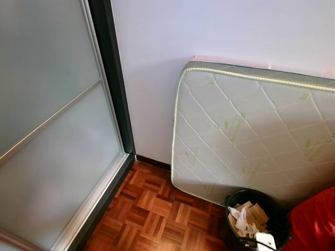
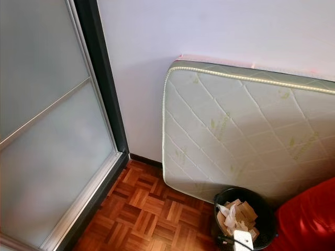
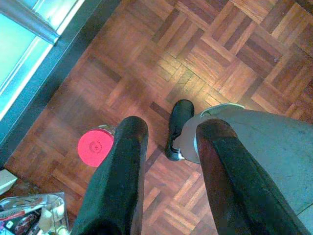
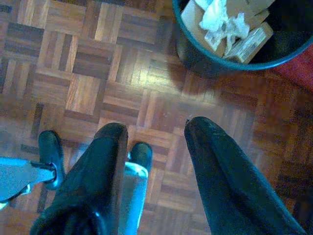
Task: Clean up the room
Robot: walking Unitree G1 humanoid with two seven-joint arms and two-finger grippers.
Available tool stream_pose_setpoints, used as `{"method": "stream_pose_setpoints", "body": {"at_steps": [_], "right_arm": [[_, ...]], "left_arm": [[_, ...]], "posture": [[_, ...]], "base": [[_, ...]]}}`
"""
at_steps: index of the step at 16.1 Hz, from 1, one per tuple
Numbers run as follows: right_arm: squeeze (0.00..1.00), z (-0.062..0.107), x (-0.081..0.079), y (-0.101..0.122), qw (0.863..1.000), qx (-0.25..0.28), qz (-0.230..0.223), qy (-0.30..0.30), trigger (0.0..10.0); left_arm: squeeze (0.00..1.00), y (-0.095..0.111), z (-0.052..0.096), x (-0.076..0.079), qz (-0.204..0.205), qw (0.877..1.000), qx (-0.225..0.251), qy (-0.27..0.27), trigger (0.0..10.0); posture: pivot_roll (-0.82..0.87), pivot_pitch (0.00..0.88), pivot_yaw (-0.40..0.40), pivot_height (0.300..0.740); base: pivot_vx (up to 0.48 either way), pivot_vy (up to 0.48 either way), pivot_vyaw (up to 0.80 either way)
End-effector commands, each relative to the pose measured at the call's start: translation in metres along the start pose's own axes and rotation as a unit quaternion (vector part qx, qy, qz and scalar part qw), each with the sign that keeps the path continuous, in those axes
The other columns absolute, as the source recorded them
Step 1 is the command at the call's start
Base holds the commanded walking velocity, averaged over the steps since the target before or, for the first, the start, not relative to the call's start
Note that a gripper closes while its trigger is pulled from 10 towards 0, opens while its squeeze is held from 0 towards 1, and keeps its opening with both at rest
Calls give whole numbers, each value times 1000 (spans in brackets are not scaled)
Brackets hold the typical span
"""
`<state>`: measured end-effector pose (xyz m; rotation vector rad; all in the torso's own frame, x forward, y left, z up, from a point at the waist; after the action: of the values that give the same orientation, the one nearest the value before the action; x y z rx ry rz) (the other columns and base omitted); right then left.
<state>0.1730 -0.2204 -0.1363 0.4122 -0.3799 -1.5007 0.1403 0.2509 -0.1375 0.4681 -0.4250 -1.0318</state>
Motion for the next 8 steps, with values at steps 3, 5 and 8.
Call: {"method": "stream_pose_setpoints", "body": {"at_steps": [3, 5, 8], "right_arm": [[0, 2, 3, -10, 1000, -7, -2, -2, 10000], [0, 6, 11, -21, 1000, -18, 1, -6, 10000], [0, 7, 15, -21, 1000, -18, 2, -8, 10000]], "left_arm": [[0, -3, 0, -1, -20, 1000, -10, -2, 10000], [0, -4, 1, -2, -35, 999, -16, -1, 10000], [0, -5, 1, -2, -27, 1000, -12, 1, 10000]], "posture": [[160, 0, -43, 740], [156, 0, -40, 740], [153, 0, -40, 740]], "base": [[0, 0, -152], [0, 0, -775], [0, 0, -775]]}}
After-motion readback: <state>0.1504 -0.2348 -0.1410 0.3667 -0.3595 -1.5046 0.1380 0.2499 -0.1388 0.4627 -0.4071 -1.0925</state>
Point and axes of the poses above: a point about 5 cm out from each wrist's last joint towards the gripper, its own z axis pointing back from the gripper into the wrist, its own y axis along the axis of the wrist's last joint, x = y × z, the point moved 5 cm from there along -z, pointing out of the wrist towards the gripper, and after that the axes turned 12 degrees about z, right-handed, at the moved point
